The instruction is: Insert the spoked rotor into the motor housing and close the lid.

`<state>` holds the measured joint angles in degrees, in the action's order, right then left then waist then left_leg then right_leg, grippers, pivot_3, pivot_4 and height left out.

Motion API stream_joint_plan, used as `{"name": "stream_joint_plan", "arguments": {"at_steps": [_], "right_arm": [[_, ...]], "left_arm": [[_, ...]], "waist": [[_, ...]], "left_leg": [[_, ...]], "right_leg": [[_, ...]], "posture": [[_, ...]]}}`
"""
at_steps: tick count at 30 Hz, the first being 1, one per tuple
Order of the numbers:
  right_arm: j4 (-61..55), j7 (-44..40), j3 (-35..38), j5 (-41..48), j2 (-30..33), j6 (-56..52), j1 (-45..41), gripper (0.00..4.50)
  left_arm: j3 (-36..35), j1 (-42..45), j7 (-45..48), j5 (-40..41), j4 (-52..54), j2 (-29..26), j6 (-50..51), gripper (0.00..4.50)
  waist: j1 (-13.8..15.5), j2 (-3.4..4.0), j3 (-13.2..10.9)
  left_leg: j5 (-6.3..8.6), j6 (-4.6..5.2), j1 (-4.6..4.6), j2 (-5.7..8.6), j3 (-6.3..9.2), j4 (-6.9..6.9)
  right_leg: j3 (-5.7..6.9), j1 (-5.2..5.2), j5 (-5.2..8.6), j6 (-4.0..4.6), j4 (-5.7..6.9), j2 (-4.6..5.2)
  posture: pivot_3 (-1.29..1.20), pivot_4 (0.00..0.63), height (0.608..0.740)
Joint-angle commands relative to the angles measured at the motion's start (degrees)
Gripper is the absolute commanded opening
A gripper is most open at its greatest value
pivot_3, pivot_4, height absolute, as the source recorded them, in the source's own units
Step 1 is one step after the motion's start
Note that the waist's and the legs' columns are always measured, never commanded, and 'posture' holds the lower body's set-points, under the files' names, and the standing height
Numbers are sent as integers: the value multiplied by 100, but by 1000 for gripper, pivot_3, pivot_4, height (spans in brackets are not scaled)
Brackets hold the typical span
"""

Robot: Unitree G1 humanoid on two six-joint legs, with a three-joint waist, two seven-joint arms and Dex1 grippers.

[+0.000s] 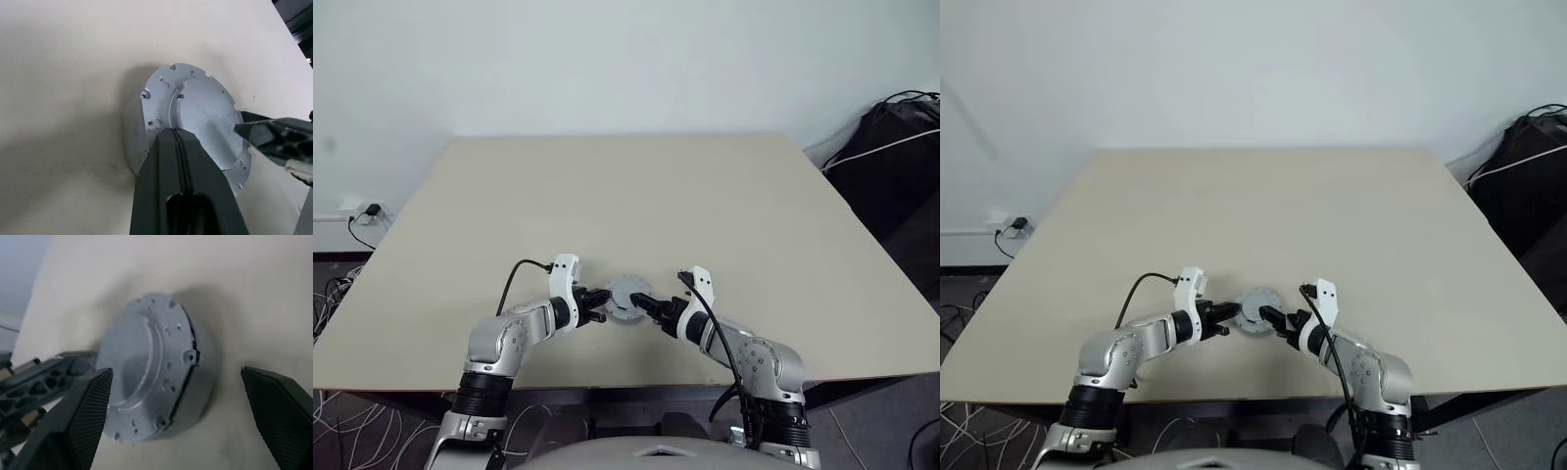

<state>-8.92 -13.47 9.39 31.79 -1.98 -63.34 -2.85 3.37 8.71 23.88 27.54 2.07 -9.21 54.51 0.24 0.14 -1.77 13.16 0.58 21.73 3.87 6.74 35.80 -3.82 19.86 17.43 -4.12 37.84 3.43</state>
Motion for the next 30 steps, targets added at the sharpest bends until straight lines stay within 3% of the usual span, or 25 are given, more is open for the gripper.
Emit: {"name": "stream_joint_plan", "arguments": {"at_steps": [1,12,21,30], "right_arm": [[109,5,182,406,-186,-355,-117,4489],[596,5,956,1762,-596,-801,-244,4489],[1126,171,906,2108,-767,-251,-300,4489],[865,367,721,2823,-879,-374,-285,4489]], "left_arm": [[178,-75,4,-68,-51,16,85,0],[180,-125,2,-53,-15,33,94,0],[177,-146,1,-49,28,21,114,0],[157,-159,-7,-55,28,14,139,0]], "waist": [[-3,0,0],[-15,6,3],[-83,8,4],[-90,15,-3]], "left_leg": [[0,0,0,0,0,0],[0,1,0,0,0,-15],[0,1,-1,0,0,-18],[0,1,8,-2,1,-18]], "right_leg": [[0,0,1,-1,0,0],[0,4,8,-1,-4,4],[-1,4,21,-18,-5,7],[-7,17,24,-16,-5,11]], "posture": [[0,0,740],[0,0,740],[0,0,740],[0,0,740]]}}
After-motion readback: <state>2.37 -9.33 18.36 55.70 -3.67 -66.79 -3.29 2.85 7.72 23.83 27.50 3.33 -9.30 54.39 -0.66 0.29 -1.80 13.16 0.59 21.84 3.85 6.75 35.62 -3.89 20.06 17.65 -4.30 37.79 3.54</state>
